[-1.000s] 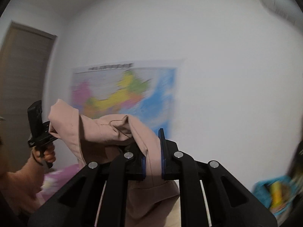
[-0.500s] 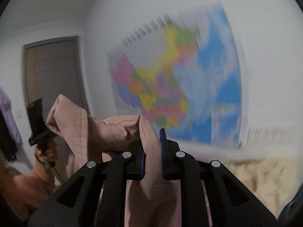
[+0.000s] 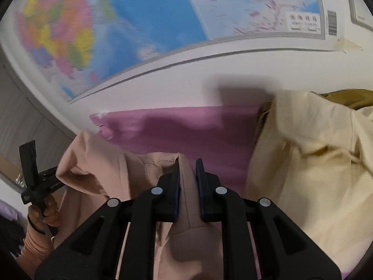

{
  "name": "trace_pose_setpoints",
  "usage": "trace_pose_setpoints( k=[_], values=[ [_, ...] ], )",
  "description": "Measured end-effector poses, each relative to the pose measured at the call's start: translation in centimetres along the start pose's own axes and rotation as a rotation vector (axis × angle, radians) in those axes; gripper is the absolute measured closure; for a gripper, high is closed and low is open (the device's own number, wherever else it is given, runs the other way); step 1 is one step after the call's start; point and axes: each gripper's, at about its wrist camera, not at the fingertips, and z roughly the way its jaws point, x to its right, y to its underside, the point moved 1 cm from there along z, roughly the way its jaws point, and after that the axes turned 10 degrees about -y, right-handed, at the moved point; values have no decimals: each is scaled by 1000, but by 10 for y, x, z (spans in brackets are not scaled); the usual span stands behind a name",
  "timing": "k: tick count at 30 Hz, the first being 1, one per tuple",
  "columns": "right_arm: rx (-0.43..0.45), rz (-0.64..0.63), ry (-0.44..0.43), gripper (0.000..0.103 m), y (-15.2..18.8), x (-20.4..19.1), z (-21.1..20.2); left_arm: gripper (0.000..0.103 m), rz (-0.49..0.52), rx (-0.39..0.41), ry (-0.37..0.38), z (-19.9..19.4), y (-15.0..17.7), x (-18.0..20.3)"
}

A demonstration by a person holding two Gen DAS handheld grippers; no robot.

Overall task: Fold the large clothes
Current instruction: 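Grasp the jacket with the left gripper while the right gripper holds it up, then lower the jacket onto the pink sheet with both grippers and release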

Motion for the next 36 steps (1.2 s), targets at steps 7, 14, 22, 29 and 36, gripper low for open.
trace_pose_setpoints(
  k=[7, 14, 22, 29, 36],
  values=[
    [1, 43, 38, 93, -39, 20, 27, 89, -36, -80, 15, 52, -36, 2],
    [89, -9, 79, 64, -33, 5, 1, 61, -42, -144, 26, 89, -29, 4],
    [-17, -246, 171, 23, 101, -52, -92, 34, 51, 80, 106, 1, 6, -24],
    [-236, -140, 244, 28, 238, -32, -93, 32, 142, 132, 73, -37, 65, -30],
    [-40, -52, 207, 98, 216, -11, -167, 32, 137, 141, 59, -45, 97, -43]
  ],
)
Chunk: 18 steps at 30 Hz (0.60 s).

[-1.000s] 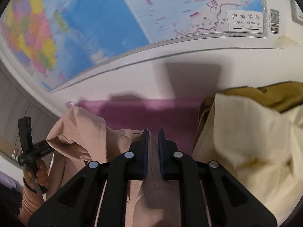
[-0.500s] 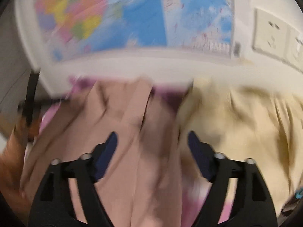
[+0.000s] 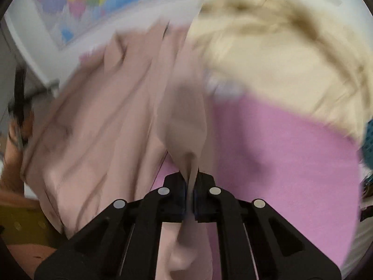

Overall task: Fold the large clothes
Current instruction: 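Lower the jacket onto the pink sheet with both grippers and release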

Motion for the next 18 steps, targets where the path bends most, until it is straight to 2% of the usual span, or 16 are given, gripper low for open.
trace_pose_setpoints(
  k=[2, 3, 5, 8, 10, 13, 14, 16, 18],
  values=[
    [78, 7, 35, 98, -20, 11, -31, 32, 15, 9, -12, -9, 6, -2],
    [121, 14, 82, 99, -31, 22, -47, 32, 20, 21, -8, -14, 10, -3],
    [150, 54, 112, 99, -43, 49, -59, 31, 24, 26, -3, -19, 15, -5],
    [105, 133, 191, 97, -43, 86, -43, 31, 25, 21, -12, -26, 29, -12],
    [41, 163, 288, 89, -30, 104, -19, 31, 17, 9, -7, -29, 43, -20],
    [12, 250, 282, 76, -15, 122, 0, 27, -11, -17, 18, -35, 67, -34],
    [31, 282, 269, 66, -10, 123, -1, 27, -16, -25, 30, -39, 77, -38],
    [100, 305, 218, 59, -5, 115, -11, 21, -32, -36, 65, -46, 94, -43],
    [165, 292, 188, 48, 0, 102, -25, 20, -42, -39, 123, -57, 110, -43]
  ],
)
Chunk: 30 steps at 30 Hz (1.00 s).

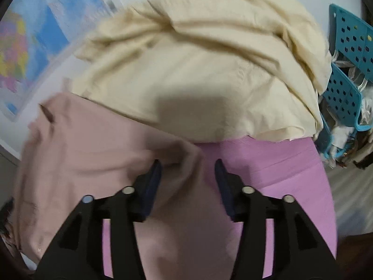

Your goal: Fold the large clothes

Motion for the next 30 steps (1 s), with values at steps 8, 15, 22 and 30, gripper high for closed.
trace_pose_setpoints(
  k=[8, 15, 22, 30],
  values=[
    [127, -43, -87, 45, 22, -45, -27, 46, 133, -13, -6, -14, 30, 50],
    [92, -62, -168, 45, 26, -55, -17, 101, 8, -26, -134, -20, -6, 5],
    [47, -75, -219, 45, 33, -68, -1, 99, -123, 46, -419, -42, -77, -73],
    [-63, -62, -314, 28, 52, -80, 21, 61, -141, -66, -420, 8, -53, -69]
  ],
)
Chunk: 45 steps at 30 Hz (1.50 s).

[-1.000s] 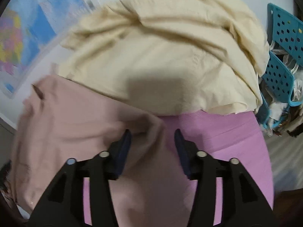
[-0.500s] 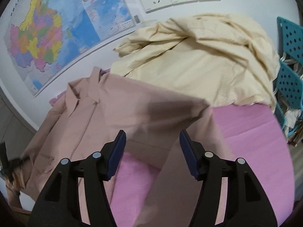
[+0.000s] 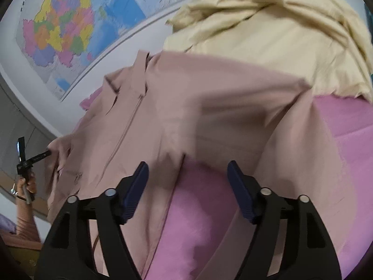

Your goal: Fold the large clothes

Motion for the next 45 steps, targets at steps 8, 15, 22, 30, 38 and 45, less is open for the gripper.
trace_pose_setpoints(
  k=[8, 15, 22, 30, 38, 45],
  values=[
    [-81, -67, -59, 61, 24, -18, 21, 35, 213, 151, 349, -58, 56, 78],
    [25, -141, 91, 43, 7, -46, 2, 28, 368, 68, 421, -45, 73, 151],
    [-167, -306, -70, 43, 10, -116, 62, 24, 443, -25, 352, -14, 72, 181],
    [-252, -361, -17, 102, 17, -131, 119, 42, 401, 1, 297, 0, 67, 181],
    [-87, -344, -30, 102, -14, -124, 104, 46, 299, 31, 234, 18, 35, 170],
    [-125, -310, -20, 100, -6, -99, 113, 44, 257, 79, 228, 10, 35, 145]
  ],
)
